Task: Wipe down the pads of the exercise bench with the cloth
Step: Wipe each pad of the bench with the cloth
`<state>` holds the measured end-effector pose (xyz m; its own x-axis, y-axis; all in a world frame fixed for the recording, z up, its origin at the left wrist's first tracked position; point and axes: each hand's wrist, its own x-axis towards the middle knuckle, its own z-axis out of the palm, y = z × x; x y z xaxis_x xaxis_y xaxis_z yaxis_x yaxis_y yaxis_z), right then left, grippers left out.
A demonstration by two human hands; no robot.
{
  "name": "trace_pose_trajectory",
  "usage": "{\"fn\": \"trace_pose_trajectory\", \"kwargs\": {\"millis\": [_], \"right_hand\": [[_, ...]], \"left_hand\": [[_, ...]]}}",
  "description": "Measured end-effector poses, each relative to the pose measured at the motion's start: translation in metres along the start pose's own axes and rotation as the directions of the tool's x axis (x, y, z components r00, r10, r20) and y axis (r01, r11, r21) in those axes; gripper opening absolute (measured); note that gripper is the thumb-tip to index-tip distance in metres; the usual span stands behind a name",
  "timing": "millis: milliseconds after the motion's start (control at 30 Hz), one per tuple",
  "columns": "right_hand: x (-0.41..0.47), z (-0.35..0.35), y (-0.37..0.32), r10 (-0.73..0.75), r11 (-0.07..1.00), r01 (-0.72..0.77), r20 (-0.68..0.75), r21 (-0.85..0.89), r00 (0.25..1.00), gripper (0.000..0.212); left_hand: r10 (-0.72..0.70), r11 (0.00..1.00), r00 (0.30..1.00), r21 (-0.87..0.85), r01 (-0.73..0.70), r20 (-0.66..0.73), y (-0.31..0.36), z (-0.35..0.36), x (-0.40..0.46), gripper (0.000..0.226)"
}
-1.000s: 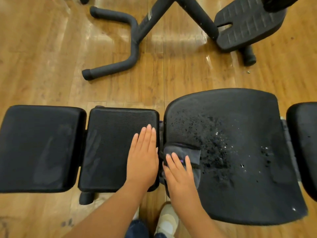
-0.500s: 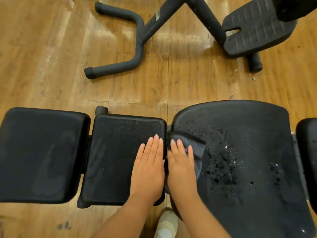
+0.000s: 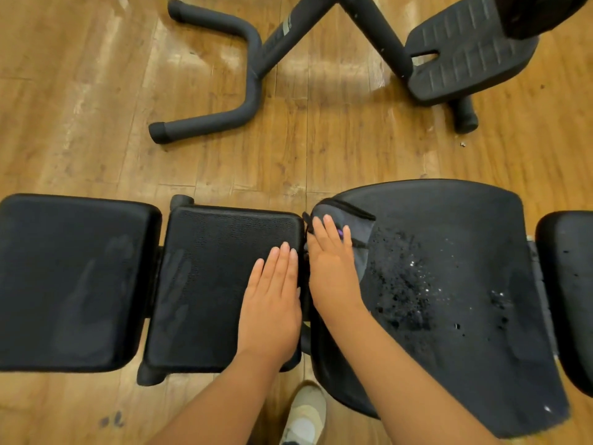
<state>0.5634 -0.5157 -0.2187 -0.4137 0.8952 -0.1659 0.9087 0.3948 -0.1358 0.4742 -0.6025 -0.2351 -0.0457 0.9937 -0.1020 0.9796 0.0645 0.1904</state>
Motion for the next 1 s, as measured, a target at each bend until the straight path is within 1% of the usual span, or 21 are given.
{"fn": "trace_pose_trajectory", "kwargs": {"millis": [67, 133, 200, 233, 300, 367, 500, 600, 700, 800, 867, 933, 1000], "right_hand": [[-0.043, 0.016, -0.002, 0.008, 0.998, -0.005, -0.046, 0.068, 0.999, 0.044], [-0.099, 0.031, -0.006, -0.034, 0.993, 0.041, -0.062, 0.112, 0.997, 0.033], [-0.153, 0.044, -0.007, -0.071, 0.986, 0.079, -0.064, 0.146, 0.995, 0.044], [-0.175, 0.05, -0.007, -0.093, 0.985, 0.102, -0.068, 0.14, 0.993, 0.046], [-0.202, 0.053, -0.004, -0.119, 0.983, 0.123, -0.042, 0.137, 0.992, 0.039], [-0.206, 0.053, -0.002, -0.104, 0.981, 0.109, -0.04, 0.159, 0.994, 0.037], [-0.176, 0.041, 0.003, -0.028, 0.984, 0.031, -0.023, 0.173, 0.999, 0.041], [-0.136, 0.033, 0.012, 0.069, 0.979, -0.063, -0.027, 0.193, 0.997, 0.055], [-0.087, 0.028, 0.02, 0.087, 0.983, -0.075, -0.063, 0.168, 0.994, 0.052], [-0.034, 0.021, 0.029, 0.101, 0.986, -0.085, -0.112, 0.14, 0.988, 0.057], [0.0, 0.013, 0.037, 0.099, 0.988, -0.082, -0.13, 0.129, 0.987, 0.055], [0.032, 0.004, 0.041, 0.094, 0.99, -0.081, -0.111, 0.115, 0.989, 0.052], [0.058, -0.003, 0.044, 0.119, 0.989, -0.112, -0.074, 0.101, 0.99, 0.047]], "left_hand": [[0.003, 1.0, 1.0, 0.008, -0.003, -0.003, 0.0, 0.0, 0.0, 0.055], [0.004, 1.0, 1.0, 0.015, -0.003, -0.011, 0.001, 0.0, -0.001, 0.055], [0.004, 1.0, 1.0, 0.017, -0.004, -0.009, 0.001, 0.0, -0.002, 0.055], [0.004, 1.0, 1.0, 0.018, -0.004, -0.012, 0.001, -0.001, -0.003, 0.055], [0.004, 1.0, 1.0, 0.016, -0.004, -0.015, 0.002, -0.001, -0.003, 0.054], [0.007, 1.0, 1.0, 0.012, -0.006, -0.012, 0.002, -0.001, -0.004, 0.054], [0.013, 1.0, 1.0, 0.022, -0.013, -0.013, 0.001, -0.001, -0.003, 0.054], [0.01, 1.0, 1.0, 0.018, -0.01, -0.012, 0.001, -0.001, -0.002, 0.054], [0.011, 1.0, 1.0, 0.008, -0.011, -0.013, 0.002, 0.001, -0.003, 0.054], [0.003, 1.0, 1.0, 0.014, -0.003, -0.005, 0.001, 0.002, -0.003, 0.054], [0.003, 1.0, 1.0, 0.01, -0.003, -0.005, 0.002, 0.001, -0.002, 0.054], [0.002, 1.0, 1.0, 0.008, -0.002, -0.004, 0.002, -0.001, -0.001, 0.054], [0.004, 1.0, 1.0, 0.01, -0.004, -0.007, 0.002, -0.002, -0.001, 0.054]]}}
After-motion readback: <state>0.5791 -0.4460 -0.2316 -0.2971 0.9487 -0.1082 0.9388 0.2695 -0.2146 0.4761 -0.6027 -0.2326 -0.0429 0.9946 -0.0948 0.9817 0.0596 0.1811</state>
